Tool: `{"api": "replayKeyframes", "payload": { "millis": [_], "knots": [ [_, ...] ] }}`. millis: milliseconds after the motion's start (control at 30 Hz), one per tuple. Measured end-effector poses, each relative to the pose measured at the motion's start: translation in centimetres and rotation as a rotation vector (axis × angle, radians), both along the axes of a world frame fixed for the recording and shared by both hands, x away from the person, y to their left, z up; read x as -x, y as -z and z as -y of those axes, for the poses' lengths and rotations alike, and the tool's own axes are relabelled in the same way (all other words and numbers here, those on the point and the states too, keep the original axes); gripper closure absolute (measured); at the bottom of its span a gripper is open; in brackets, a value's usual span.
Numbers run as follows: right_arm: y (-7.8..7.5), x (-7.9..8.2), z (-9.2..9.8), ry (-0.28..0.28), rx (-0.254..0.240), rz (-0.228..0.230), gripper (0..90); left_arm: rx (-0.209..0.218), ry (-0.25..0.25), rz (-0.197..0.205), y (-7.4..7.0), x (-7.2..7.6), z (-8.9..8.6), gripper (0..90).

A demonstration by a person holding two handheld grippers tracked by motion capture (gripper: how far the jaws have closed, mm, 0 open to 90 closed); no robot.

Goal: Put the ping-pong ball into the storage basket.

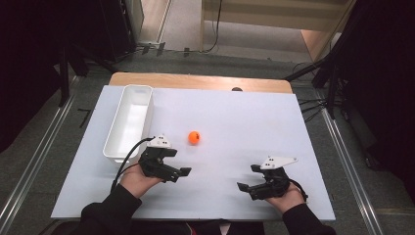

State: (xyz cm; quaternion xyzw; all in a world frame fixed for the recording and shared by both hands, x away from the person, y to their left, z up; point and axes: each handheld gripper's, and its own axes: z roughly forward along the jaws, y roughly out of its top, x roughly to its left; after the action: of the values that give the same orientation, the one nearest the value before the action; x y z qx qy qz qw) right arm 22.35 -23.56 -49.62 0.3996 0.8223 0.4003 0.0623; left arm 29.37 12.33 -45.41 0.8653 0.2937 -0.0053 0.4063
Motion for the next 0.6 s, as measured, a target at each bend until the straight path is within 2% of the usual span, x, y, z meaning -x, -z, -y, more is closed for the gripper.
{"api": "replayKeyframes", "payload": {
  "millis": [100, 600],
  "knots": [
    [0.0, 0.0, 0.0, -0.003, -0.001, -0.002, 11.4, -0.005, 0.013, -0.001, -0.2, -0.3, 0.4, 0.0],
    [0.0, -0.1, 0.2, -0.004, -0.005, -0.001, 11.4, -0.008, 0.014, 0.01, -1.0, -2.0, 1.4, 0.0]
  ]
}}
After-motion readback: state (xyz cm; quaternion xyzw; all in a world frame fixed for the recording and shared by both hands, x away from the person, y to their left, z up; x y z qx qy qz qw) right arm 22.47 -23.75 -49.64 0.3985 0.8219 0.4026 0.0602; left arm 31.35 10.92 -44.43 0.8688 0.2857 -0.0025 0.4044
